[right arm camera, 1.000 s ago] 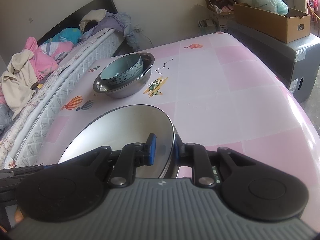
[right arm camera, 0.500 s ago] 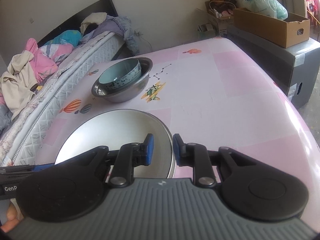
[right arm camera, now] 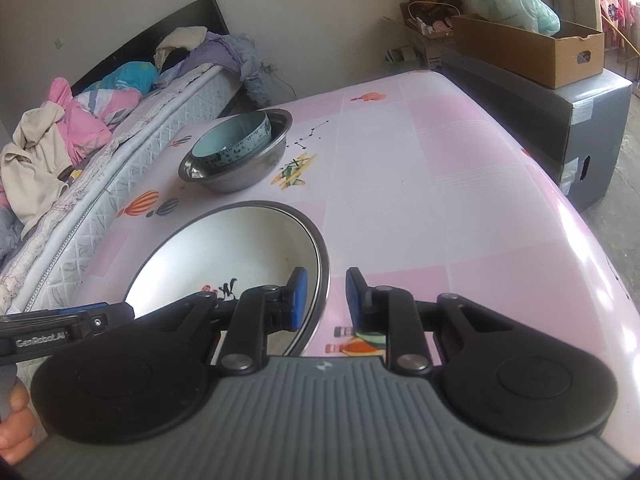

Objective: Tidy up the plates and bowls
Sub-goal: 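Lower the white plate into the stacked steel bowls with both grippers, then open both grippers and lift them away from the stacked dishes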

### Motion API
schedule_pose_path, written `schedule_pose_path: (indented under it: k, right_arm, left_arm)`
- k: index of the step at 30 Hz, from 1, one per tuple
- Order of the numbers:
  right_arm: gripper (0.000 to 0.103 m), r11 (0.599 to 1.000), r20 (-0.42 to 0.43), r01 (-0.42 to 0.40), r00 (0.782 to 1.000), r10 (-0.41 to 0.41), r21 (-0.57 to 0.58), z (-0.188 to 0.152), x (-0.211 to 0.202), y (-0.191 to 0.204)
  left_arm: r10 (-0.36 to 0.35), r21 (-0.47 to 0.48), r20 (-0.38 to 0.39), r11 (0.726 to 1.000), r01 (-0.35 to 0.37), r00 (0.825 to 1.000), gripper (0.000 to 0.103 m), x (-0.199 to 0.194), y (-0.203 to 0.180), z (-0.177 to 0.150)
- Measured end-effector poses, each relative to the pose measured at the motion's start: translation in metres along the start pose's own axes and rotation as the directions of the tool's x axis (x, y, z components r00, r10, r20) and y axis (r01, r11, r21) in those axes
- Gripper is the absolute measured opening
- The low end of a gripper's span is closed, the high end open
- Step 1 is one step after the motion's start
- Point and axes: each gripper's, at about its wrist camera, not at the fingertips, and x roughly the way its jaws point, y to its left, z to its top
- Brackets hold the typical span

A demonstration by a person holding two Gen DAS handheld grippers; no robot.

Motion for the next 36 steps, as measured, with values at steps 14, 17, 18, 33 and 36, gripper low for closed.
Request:
schedule_pose_path:
  k: [14,17,18,33,36]
  right_arm:
    - [0.021,1.000,-0.027,-0.004,1.000,0.003,-0.006,-0.007,0.001,0.003]
    - [0.021,1.000,-0.030,-0.014,0.999,0.014,0.006,-0.005,0.001,0.002]
    - [0.021,1.000,-0.032,-0.021,0.999,0.021,0.011,-0.004,0.000,0.002]
    - [0.055,1.000,-0.027,-0.022,0.999,0.023,0.012,0.000,-0.021,0.011]
    - [0.074,1.000,-0.023,-0.017,1.000,0.017,0.003,0.002,-0.027,0.014]
  left_arm:
    - [0.012,0.009,-0.026,1.000,-0.012,1.000,0.030,0.003,-0.005,-0.003]
    - [0.025,0.029,-0.022,0.999,-0.025,0.999,0.046,-0.002,-0.008,-0.001]
    - [0.031,0.034,-0.022,0.999,-0.030,0.999,0.047,-0.004,-0.009,-0.001]
    - [0.074,0.051,0.006,0.996,-0.074,0.997,0.066,-0.035,-0.014,0.002]
    - [0.077,0.048,0.016,0.996,-0.077,0.997,0.067,-0.044,-0.013,0.002]
